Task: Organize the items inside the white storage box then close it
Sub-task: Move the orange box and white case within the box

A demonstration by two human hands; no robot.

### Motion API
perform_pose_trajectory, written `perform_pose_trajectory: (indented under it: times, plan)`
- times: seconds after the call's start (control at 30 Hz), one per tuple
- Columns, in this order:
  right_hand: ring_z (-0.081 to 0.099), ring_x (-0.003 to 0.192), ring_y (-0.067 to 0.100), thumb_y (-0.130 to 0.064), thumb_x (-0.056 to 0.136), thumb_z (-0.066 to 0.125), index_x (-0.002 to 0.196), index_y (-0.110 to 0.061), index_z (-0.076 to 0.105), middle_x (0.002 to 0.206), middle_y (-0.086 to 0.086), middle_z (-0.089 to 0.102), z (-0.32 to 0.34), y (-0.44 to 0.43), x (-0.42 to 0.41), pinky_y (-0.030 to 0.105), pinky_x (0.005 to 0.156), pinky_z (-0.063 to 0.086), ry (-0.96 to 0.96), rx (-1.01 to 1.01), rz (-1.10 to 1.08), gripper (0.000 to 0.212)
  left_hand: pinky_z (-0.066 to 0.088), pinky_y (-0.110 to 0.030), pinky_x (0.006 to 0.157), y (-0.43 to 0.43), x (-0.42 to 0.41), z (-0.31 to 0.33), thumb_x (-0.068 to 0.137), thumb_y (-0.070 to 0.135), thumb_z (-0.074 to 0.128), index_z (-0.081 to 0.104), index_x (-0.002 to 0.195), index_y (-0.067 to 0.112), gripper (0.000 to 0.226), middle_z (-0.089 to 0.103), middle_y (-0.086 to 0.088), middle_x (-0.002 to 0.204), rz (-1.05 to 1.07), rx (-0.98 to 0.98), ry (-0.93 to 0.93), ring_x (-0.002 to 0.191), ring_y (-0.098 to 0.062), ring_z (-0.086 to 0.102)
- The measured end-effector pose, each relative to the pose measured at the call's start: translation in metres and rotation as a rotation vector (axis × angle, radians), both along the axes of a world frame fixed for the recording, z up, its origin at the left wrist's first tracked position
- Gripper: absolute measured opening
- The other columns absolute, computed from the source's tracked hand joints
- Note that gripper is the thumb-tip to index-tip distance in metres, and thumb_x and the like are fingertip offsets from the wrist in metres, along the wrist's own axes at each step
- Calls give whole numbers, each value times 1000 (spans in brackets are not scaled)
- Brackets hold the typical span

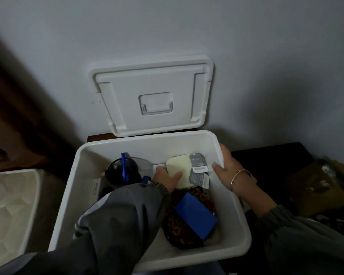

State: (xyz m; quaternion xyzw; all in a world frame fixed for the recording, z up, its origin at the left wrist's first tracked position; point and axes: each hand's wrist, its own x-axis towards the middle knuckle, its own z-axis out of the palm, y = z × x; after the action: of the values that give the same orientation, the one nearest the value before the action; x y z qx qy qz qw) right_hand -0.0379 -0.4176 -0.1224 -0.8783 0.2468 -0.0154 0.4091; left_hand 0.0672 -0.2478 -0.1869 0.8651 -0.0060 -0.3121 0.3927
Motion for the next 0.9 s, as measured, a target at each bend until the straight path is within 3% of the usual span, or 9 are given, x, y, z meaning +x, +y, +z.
perform_pose_trajectory:
  times: [0.2,0.3,0.4,0.5,0.6,0.63,0.7,0.8,0.9]
  plan:
    - [52,91,25,-14,91,48,145,-24,20,116,17,54,1,-1,0,29,80,40,11,-23,16,62,51,-31,85,-10,1,-12,77,21,75,58,117,-3,50,62,-19,121,281,-192,151,106,-29,61]
    - [55,99,32,-15,90,48,144,-24,21,116,18,55,0,-1,0,33,84,44,27,-42,3,61,52,-43,91,-9,2,0,73,18,79,60,115,-4,51,63,-21,119,364,-291,182,104,-32,62]
    - [54,107,32,-19,89,53,142,-22,28,120,15,55,4,1,-2,36,89,45,4,-47,-14,58,53,-42,87,-6,5,26,74,21,77,60,114,-1,48,64,-19,113,283,-187,-43,98,-30,62]
    - [44,121,32,-30,87,60,141,-12,35,130,13,49,11,6,-4,41,98,40,-15,-330,2,62,49,-32,76,4,4,63,76,30,73,58,115,10,46,61,-8,106,123,-80,-337,87,-21,55]
    - [50,114,30,-30,88,61,120,-8,59,120,11,59,24,20,-4,40,95,41,-221,-451,-59,39,42,-26,75,19,-2,101,77,31,72,58,113,17,42,51,1,101,-57,-97,-660,86,-13,48]
    - [57,105,27,-32,89,59,108,-8,65,109,10,65,32,26,-2,40,92,45,-284,-310,-101,31,39,-24,72,24,-5,113,77,27,72,59,113,17,40,49,2,98,-132,-127,-779,83,-11,46]
    - [68,86,22,-46,91,51,94,-12,67,89,9,73,55,39,8,41,84,53,-247,230,-187,38,39,-22,64,35,-9,135,76,17,74,62,113,13,40,44,2,92,-319,-175,-1007,73,-10,44]
    - [72,83,21,-66,83,45,106,-26,55,92,10,74,80,47,24,32,71,58,-34,950,-182,48,48,-24,56,50,-15,154,71,2,73,66,110,3,39,53,-12,87,-555,-205,-1285,69,-21,55]
    - [70,90,21,-44,85,61,109,-18,59,101,8,70,84,54,31,33,73,58,10,1149,-146,36,54,-35,67,63,-17,156,74,3,61,68,108,-1,35,60,-23,90,-703,-193,-1411,79,-34,62]
